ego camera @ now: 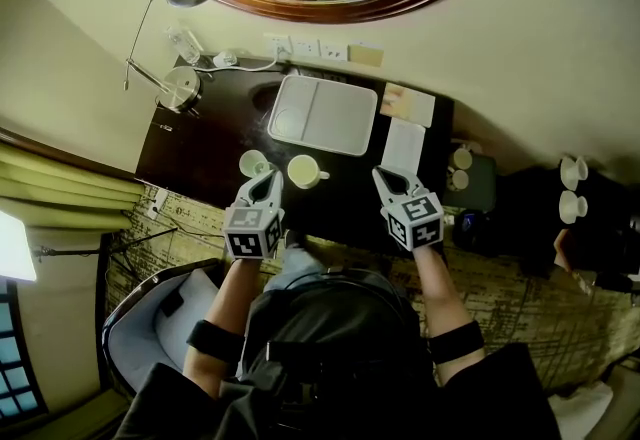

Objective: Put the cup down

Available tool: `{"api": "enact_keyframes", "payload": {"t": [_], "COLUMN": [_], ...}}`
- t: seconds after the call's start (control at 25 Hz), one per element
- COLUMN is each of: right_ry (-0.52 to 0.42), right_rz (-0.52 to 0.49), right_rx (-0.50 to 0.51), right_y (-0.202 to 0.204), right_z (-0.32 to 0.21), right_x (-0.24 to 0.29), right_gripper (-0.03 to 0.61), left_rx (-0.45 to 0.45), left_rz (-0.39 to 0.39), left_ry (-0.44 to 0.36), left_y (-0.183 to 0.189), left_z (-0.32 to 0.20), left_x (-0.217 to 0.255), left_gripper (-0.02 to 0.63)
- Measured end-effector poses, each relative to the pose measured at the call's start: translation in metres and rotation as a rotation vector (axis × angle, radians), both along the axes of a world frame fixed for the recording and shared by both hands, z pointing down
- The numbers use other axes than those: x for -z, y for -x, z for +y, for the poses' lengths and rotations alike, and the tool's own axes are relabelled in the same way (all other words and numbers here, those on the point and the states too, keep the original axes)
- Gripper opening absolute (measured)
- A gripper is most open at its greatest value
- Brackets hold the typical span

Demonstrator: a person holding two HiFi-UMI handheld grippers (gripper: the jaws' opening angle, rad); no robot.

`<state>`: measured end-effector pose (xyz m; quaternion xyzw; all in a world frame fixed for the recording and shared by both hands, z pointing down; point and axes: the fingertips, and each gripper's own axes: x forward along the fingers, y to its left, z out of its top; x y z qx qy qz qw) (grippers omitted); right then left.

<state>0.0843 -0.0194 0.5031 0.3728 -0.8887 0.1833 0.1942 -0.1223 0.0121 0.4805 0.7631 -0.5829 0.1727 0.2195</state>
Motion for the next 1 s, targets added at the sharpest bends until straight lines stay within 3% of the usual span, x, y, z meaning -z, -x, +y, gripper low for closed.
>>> {"api": "enact_keyframes", "payload": {"t": [0.2, 0.48, 1.0], "right_ry": [0.021, 0.028, 0.062], "right_rz": [-0.020, -0.027, -0.041], "right_rx": [0.004, 0.024, 0.026], "right_y": [0.003, 0.013, 0.020], "right_z": [0.002, 0.003, 0.007], "right_x": [-0.001, -0.009, -0.015], "right_gripper": [0.002, 0.002, 0.002], "left_rx": [-0.054, -0.126, -0.174], "left_rz": [0.001, -0.055, -0.087], "left_ry": [0.007, 0.003, 0.021], "left_y": [-0.009, -0.015, -0.021], "left_z": [0.001, 0.004, 0.000], "left_x": [0.003, 0.003, -0.004], "left_gripper": [0.000, 0.000, 0.000]}}
